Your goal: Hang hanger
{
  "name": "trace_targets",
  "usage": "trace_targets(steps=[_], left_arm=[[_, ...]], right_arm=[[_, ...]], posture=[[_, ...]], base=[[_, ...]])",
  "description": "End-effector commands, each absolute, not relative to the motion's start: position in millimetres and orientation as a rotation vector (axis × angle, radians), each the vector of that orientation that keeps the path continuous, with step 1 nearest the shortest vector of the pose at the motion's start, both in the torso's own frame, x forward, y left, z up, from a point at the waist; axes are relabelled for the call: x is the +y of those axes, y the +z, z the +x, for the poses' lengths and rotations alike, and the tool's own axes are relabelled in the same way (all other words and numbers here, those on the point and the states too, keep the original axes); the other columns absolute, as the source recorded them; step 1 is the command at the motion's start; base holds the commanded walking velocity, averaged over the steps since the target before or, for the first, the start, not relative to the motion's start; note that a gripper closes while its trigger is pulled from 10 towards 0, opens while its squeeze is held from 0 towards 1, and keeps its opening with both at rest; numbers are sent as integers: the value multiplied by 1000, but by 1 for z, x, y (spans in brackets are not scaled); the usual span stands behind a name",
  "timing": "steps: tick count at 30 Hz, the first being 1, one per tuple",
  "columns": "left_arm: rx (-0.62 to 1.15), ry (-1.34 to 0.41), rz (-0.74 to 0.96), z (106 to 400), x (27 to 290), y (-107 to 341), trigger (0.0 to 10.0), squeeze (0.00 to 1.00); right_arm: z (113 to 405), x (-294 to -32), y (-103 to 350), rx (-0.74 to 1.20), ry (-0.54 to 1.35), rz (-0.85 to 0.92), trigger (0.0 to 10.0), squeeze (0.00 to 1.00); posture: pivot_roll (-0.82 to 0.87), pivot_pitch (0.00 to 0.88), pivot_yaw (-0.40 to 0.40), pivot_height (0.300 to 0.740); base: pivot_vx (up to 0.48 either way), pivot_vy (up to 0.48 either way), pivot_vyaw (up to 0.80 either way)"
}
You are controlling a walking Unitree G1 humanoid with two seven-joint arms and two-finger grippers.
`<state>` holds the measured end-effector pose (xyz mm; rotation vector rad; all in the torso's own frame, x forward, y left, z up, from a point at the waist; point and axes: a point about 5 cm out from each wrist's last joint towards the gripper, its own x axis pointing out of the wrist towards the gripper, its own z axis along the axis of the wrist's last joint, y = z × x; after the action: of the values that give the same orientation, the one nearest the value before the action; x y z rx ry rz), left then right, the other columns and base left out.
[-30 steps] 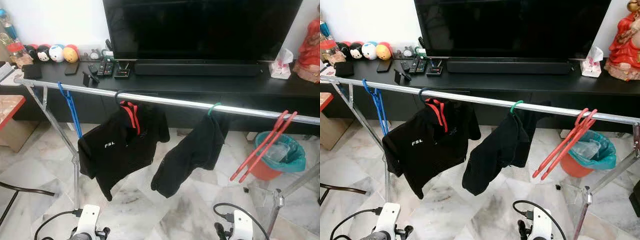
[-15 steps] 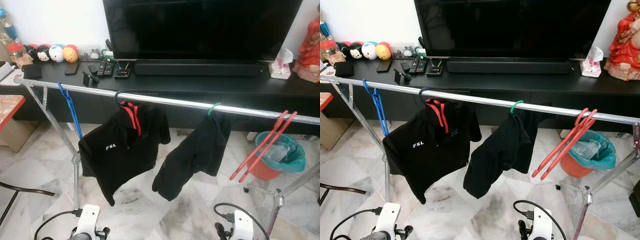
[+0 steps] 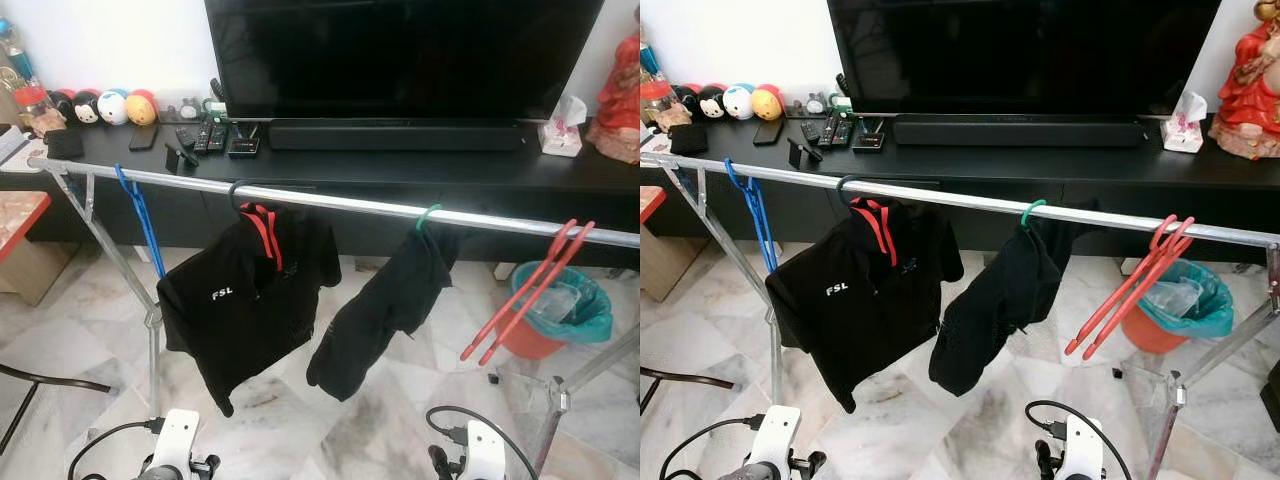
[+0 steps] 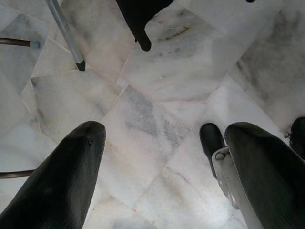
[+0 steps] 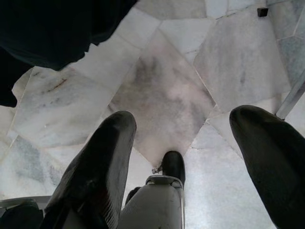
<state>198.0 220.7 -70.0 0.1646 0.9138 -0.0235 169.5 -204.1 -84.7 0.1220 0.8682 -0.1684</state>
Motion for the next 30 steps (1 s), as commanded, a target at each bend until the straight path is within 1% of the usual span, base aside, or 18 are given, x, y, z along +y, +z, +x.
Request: trace_targets(steps=[1,19,30], left_arm=[[925,-28,187,195,224,-71,10000,0],[925,5,184,194,228,-70,10000,0],[948,67,192,184,241,-72,10000,0]], right_arm=[[169,-202,-85,861,-178,132,10000,0],[169,-200,-86,862,-193,138,10000,0],[160,-185,-91,881,-213,175,10000,0]], posture=[[-39,0,68,740],[-17,0,67,740],[-15,0,106,740]], base=[[-251,0,0],[-251,0,0],[-252,0,0]])
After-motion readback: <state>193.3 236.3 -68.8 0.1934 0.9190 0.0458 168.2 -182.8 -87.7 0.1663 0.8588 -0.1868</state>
